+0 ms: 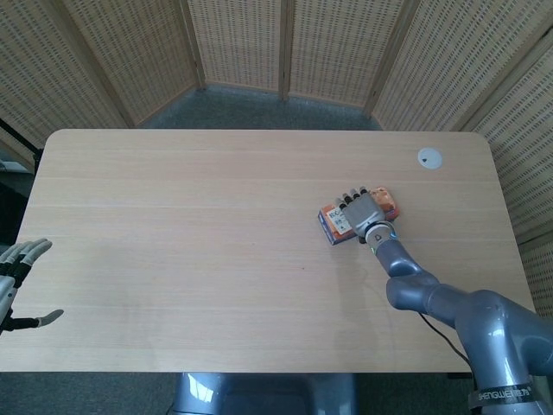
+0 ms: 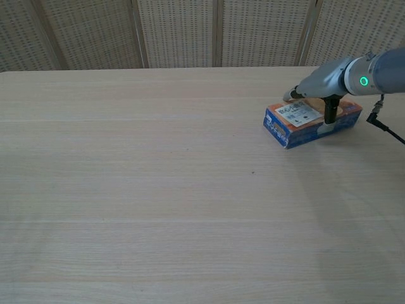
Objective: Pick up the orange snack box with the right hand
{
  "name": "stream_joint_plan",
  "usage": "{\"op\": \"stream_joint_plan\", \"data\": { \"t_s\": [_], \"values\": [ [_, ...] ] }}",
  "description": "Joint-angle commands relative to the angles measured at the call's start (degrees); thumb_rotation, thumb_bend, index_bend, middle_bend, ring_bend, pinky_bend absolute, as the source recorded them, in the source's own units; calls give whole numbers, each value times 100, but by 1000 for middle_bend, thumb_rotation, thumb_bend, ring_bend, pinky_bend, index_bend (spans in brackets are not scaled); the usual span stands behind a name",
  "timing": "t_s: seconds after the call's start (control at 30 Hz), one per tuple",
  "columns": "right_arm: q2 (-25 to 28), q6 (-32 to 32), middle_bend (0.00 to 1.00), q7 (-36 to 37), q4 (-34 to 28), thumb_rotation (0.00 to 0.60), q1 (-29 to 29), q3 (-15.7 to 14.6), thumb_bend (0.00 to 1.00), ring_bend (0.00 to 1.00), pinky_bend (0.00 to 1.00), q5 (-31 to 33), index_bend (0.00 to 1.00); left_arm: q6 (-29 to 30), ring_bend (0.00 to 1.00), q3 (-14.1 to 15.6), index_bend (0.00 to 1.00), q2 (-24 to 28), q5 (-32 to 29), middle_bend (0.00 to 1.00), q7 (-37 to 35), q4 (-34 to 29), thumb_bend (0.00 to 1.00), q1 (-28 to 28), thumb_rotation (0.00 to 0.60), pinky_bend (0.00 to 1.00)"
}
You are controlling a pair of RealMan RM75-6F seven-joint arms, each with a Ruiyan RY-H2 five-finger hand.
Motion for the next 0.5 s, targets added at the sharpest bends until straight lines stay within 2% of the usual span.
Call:
{"op": "stream_joint_plan", "data": {
  "t_s": [0.03, 0.17, 0.27, 0.37, 0.43, 0.5],
  "values": [
    [-164, -146, 0, 63, 256, 493, -24, 13, 275, 0, 0, -66, 0, 0, 0, 1, 69, 7, -15, 0, 7, -8, 0, 8, 600, 0],
    [-309, -342, 0, 129, 576, 502, 1, 45, 274, 0, 0, -162, 0, 31, 0, 1, 68, 26, -31, 0, 29, -38, 0, 33, 600, 0],
    [-405, -347, 0, 169, 721, 584, 2, 84, 264, 0, 0, -202, 0, 26, 0, 0, 67, 28, -42, 0, 42, -52, 0, 37, 600, 0],
    [-478, -297, 0, 256, 787, 600, -65, 137, 241, 0, 4, -271, 0, 9, 0, -2, 69, 25, -49, 0, 54, -58, 0, 31, 600, 0],
    [-509, -282, 0, 303, 823, 600, -111, 154, 240, 31, 96, -325, 0, 1, 0, -6, 68, 22, -48, 0, 53, -60, 0, 25, 600, 0],
    [-524, -288, 8, 397, 832, 600, -168, 203, 242, 122, 215, -372, 3, -2, 0, -8, 69, 23, -36, 0, 57, -61, 0, 17, 600, 0]
  ]
}}
